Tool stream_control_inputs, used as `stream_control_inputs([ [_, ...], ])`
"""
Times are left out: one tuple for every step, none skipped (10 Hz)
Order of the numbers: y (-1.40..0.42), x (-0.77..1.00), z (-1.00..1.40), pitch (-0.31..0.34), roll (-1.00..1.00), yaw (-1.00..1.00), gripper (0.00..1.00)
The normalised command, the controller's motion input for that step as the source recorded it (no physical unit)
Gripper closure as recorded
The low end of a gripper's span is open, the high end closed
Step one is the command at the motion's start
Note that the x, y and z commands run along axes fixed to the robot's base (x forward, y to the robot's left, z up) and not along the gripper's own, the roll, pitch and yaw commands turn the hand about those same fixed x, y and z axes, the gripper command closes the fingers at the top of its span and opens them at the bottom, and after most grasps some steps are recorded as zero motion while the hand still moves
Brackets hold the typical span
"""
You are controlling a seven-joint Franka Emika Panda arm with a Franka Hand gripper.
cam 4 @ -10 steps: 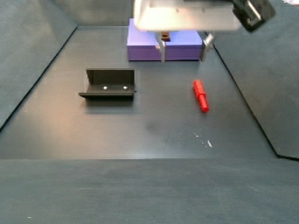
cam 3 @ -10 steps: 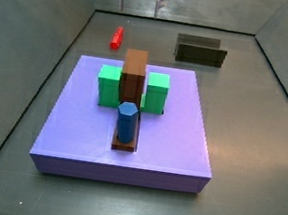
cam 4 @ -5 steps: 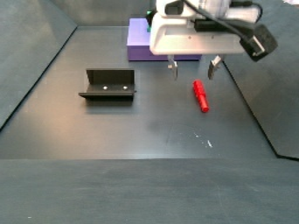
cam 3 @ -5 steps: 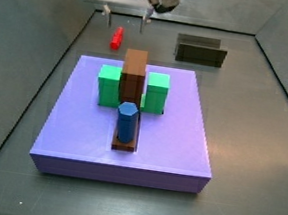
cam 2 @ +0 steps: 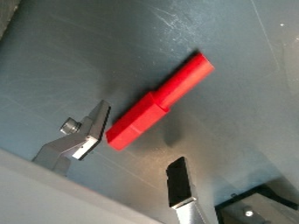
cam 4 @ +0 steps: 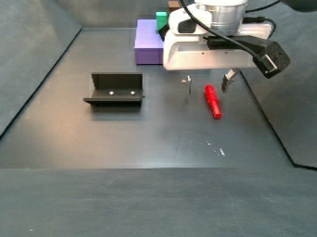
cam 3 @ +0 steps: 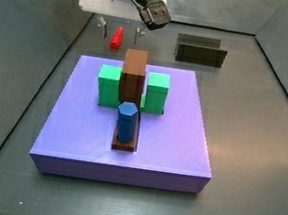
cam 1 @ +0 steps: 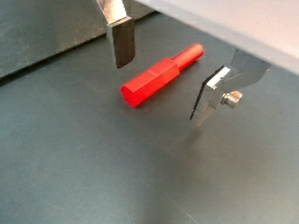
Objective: Pick up the red object. Move up. Place the red object on the fixture. Regrasp the red object. Move to above the board. Insert the red object.
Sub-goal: Pick up the red object.
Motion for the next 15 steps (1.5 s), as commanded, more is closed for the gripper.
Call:
stream_control_inputs([
  [-0.15, -0.1, -0.31, -0.047, -0.07, 0.0, 0.0],
  [-0.13, -0.11, -0.24, -0.05, -0.08, 0.0, 0.0],
  [-0.07, -0.07, -0.13, -0.046, -0.11, 0.0, 0.0],
  [0.0, -0.12, -0.04, -0.04, -0.08, 0.0, 0.0],
  [0.0, -0.03, 0.0, -0.007, 0.0, 0.0, 0.0],
  [0.0, 0.0, 0.0, 0.0, 0.0, 0.0, 0.0],
  [0.0, 0.0, 0.0, 0.0, 0.0, 0.0, 1.0],
  [0.0, 0.0, 0.0, 0.0, 0.0, 0.0, 1.0],
  [0.0, 0.0, 0.0, 0.0, 0.0, 0.0, 1.0],
  [0.0, 0.0, 0.0, 0.0, 0.0, 0.0, 1.0],
  [0.0, 0.0, 0.0, 0.0, 0.0, 0.0, 1.0],
  [0.0, 0.0, 0.0, 0.0, 0.0, 0.0, 1.0],
  [0.0, 0.0, 0.0, 0.0, 0.0, 0.0, 1.0],
  [0.0, 0.0, 0.0, 0.0, 0.0, 0.0, 1.0],
  [0.0, 0.0, 0.0, 0.0, 0.0, 0.0, 1.0],
])
